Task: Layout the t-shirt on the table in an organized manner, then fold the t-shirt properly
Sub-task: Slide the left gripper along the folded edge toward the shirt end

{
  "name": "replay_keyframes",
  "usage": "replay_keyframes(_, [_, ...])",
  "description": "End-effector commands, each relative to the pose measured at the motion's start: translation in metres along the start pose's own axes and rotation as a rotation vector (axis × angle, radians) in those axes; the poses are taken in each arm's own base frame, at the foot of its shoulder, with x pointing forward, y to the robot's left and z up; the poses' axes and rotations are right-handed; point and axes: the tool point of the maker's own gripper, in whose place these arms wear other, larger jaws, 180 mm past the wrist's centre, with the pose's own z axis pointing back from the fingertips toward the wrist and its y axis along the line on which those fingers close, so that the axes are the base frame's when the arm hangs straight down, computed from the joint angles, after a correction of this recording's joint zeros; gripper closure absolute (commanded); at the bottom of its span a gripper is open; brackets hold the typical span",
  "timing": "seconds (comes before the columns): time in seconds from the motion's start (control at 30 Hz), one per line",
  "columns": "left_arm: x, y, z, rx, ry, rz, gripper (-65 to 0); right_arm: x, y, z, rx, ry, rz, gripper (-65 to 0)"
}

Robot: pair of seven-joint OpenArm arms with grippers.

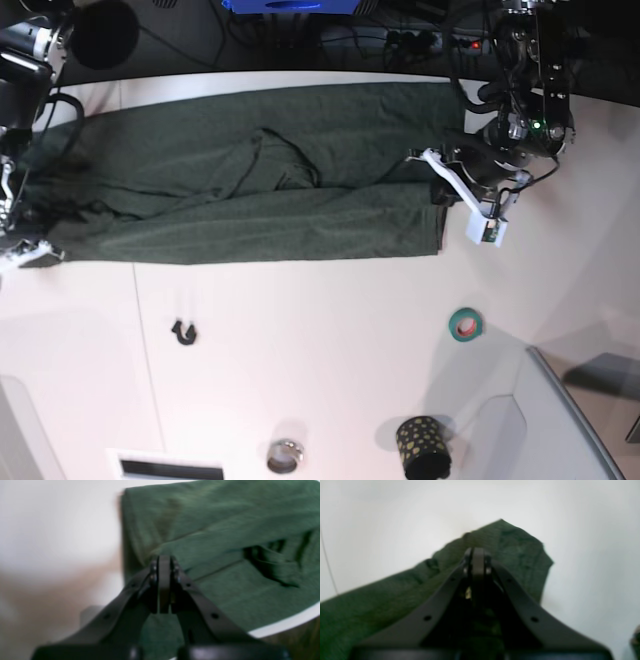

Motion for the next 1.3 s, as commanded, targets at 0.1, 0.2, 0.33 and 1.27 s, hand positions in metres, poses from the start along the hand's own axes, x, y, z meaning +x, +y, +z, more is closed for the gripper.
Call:
replay_keyframes(0.1, [0.012,-0.001,0.003,-0.003,-0.041,-0.008,0.0,0.038,0.027,0.000,0.067,-0.089,0.084,-0.2])
replay_keyframes(0.2, [0.012,0.000,0.003,-0.002,-0.041,-0.007,0.0,0.041,0.032,-0.001,0.060,-0.090,0.086,-0.2])
replay_keyframes(0.33, [0.012,0.001,0.003,0.001,-0.041,-0.008,0.0,0.021,0.025,-0.007,0.039,-0.037,0.070,-0.2])
replay_keyframes(1.27, [-0.015,0.012,0.006,0.076,0.037,-0.070,0.0,0.041,-0.002,0.051,-0.083,-0.069,0.077,-0.2])
